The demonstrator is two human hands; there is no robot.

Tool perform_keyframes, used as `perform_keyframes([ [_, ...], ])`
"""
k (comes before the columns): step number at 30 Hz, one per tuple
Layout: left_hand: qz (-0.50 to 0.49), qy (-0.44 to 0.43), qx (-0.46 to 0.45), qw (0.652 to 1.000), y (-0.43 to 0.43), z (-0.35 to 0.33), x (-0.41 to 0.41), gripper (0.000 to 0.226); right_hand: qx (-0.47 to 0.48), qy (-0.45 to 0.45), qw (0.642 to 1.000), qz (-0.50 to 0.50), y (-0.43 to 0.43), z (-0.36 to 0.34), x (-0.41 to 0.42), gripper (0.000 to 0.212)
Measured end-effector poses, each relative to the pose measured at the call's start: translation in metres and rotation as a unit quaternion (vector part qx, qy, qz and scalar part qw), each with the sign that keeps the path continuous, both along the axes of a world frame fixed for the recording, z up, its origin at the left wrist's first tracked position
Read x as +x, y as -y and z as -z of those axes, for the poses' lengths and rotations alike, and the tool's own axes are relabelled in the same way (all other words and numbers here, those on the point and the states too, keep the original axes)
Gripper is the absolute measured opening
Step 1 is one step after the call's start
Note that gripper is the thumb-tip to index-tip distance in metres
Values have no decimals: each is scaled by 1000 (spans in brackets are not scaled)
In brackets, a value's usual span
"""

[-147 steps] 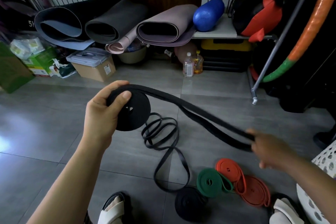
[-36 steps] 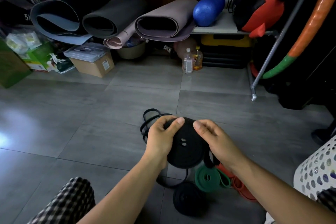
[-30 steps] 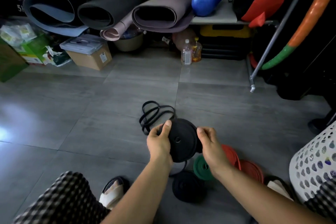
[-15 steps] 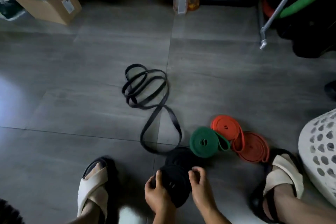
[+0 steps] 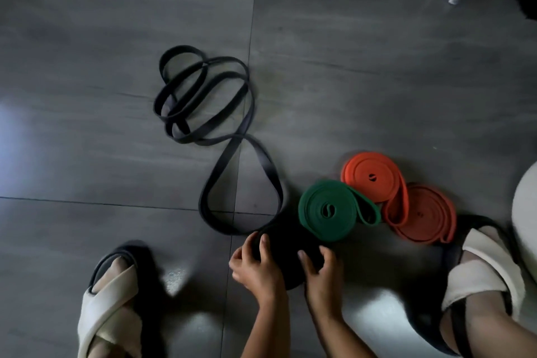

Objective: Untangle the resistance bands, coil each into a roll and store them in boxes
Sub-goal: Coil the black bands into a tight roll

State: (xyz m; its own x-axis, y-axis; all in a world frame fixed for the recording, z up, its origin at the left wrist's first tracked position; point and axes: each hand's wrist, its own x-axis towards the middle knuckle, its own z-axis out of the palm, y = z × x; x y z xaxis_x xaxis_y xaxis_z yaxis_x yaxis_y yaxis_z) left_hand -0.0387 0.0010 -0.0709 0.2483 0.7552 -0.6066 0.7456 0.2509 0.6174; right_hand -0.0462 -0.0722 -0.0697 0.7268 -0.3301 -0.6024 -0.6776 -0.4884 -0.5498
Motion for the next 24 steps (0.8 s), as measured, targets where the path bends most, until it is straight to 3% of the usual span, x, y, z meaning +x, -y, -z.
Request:
perform_keyframes([
  [5,55,-46,-11,997,-2,1,0,25,-109,6,994,-31,-3,6,0,50],
  [11,263,-89,71,958,-1,-4,-6,64,-105,36,993,-43,-3,7,1,47],
  [14,314,-103,110,937,1,-5,-4,59,-99,63,991,-69,-1,8,-2,49],
  [18,332,-110,98,932,-1,-7,1,57,-85,90,990,-74,6,5,-5,54],
  [22,258,-27,126,958,-27,-10,4,47,-125,128,980,-88,11,3,-2,57],
  [24,301,-61,162,938,-54,-6,7,43,-136,148,976,-80,12,0,0,53],
])
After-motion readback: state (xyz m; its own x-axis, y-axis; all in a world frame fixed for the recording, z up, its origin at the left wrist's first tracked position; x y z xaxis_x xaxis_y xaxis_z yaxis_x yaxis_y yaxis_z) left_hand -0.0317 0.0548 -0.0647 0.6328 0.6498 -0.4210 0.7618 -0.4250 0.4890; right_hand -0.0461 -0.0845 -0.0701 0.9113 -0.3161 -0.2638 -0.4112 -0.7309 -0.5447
